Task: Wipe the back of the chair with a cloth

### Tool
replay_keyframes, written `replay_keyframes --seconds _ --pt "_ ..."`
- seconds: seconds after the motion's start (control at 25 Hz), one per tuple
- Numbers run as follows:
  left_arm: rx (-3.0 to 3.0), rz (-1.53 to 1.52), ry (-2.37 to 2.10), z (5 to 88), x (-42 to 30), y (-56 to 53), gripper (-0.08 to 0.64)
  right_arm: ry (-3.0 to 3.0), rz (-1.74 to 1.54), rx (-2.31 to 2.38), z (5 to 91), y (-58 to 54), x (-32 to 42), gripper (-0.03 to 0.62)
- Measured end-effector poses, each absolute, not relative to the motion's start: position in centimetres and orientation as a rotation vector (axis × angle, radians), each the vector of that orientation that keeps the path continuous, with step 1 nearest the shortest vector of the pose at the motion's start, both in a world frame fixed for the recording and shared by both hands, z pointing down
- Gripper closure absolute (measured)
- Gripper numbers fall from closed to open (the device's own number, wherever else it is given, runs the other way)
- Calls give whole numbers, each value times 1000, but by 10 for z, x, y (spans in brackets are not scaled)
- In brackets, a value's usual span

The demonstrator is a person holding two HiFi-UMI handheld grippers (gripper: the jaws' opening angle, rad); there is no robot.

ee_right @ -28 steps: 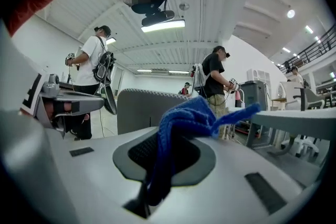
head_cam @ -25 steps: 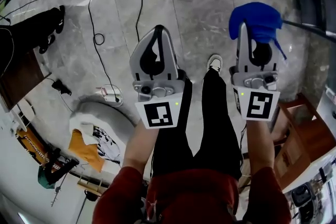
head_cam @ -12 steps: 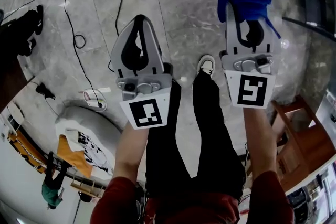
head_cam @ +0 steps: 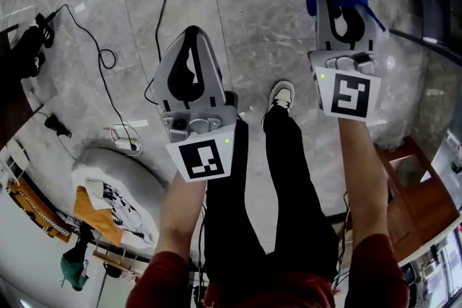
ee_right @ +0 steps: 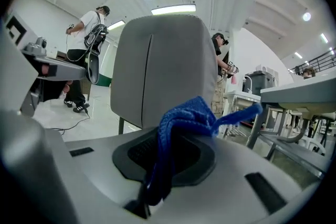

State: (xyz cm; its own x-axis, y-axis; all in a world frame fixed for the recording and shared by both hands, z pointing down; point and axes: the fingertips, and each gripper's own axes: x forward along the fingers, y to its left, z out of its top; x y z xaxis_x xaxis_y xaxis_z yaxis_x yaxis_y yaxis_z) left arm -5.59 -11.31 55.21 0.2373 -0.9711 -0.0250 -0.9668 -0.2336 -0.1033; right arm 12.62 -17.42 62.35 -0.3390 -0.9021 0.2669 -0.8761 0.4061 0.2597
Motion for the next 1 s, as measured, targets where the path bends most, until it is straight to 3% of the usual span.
replay_keyframes --seconds 1.0 --pt "-2400 -157 1959 580 -66 -115 548 -2224 -146 1564 644 -303 126 535"
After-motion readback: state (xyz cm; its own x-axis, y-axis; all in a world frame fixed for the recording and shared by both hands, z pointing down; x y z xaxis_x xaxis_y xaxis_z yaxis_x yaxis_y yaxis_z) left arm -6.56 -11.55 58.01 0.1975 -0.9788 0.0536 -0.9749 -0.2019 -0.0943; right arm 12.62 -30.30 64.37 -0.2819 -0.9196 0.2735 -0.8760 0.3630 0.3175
